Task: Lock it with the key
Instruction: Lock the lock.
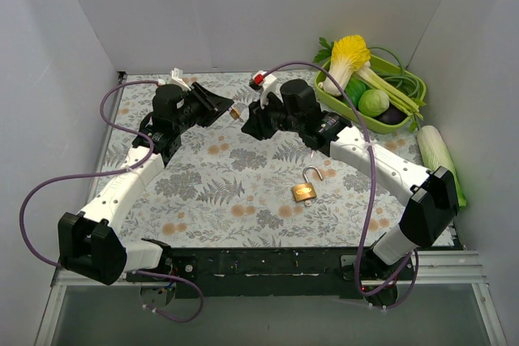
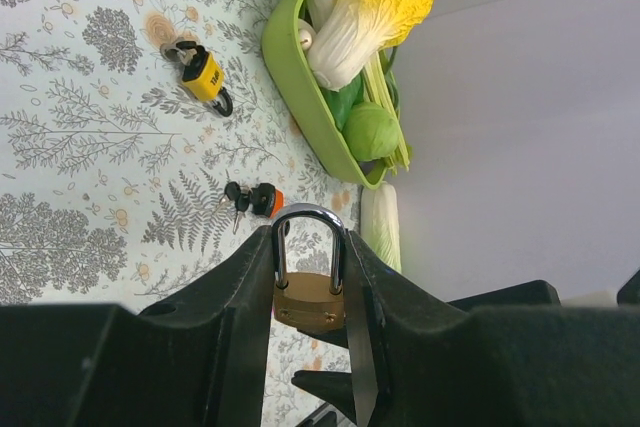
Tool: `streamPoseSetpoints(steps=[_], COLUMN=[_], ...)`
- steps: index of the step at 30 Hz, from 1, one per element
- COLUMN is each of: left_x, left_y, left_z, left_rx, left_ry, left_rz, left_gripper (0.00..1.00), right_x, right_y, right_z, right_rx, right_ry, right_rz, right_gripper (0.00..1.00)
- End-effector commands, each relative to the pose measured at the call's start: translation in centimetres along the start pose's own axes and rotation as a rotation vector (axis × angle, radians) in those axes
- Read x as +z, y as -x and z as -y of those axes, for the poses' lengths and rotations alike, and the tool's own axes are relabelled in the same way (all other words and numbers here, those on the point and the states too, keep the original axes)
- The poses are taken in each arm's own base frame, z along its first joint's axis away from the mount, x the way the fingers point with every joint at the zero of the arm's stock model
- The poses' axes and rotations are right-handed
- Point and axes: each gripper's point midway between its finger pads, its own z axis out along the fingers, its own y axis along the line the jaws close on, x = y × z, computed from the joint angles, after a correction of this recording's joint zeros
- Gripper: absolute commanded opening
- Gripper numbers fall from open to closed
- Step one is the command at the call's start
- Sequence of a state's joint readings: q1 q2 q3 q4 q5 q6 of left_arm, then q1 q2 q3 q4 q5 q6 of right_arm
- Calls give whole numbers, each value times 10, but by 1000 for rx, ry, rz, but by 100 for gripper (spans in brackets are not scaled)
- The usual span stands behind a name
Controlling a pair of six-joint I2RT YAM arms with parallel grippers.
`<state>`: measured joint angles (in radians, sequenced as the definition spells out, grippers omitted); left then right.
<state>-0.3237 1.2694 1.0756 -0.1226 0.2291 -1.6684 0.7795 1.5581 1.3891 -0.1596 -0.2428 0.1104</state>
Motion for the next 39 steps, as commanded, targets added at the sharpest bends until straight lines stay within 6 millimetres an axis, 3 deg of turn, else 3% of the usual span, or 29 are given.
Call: streamPoseSetpoints(steps=[1,11,16,18,25,30,39], left_x=[-5,-5,-4,-5,-4,2,6], left_y=[4,-2,-2,-3,3,21,81], left_z=[19,11,4,4,-4,-2,-2], left_rx=[-24,-49,-45,-46,-51,-58,-60], left_ry=[-51,-34,-10,-8,31,30,31], left_rz=[0,-14,-8,-11,22,61,196], left_gripper=[0,0,0,0,0,0,0], right_x=[-5,10,12,13,12,9,3], right_y=[33,43,42,43,37,26,-9], right_z=[-10,-5,-8,-8,-11,-14,-18], right_rx=[-60,-100,-126,-133,-129,-108,-47], right_ry=[37,-28,-30,-33,-28,-23,0], right_rz=[105,120,122,123,113,95,36], right_gripper=[35,29,13,1,1,1,1])
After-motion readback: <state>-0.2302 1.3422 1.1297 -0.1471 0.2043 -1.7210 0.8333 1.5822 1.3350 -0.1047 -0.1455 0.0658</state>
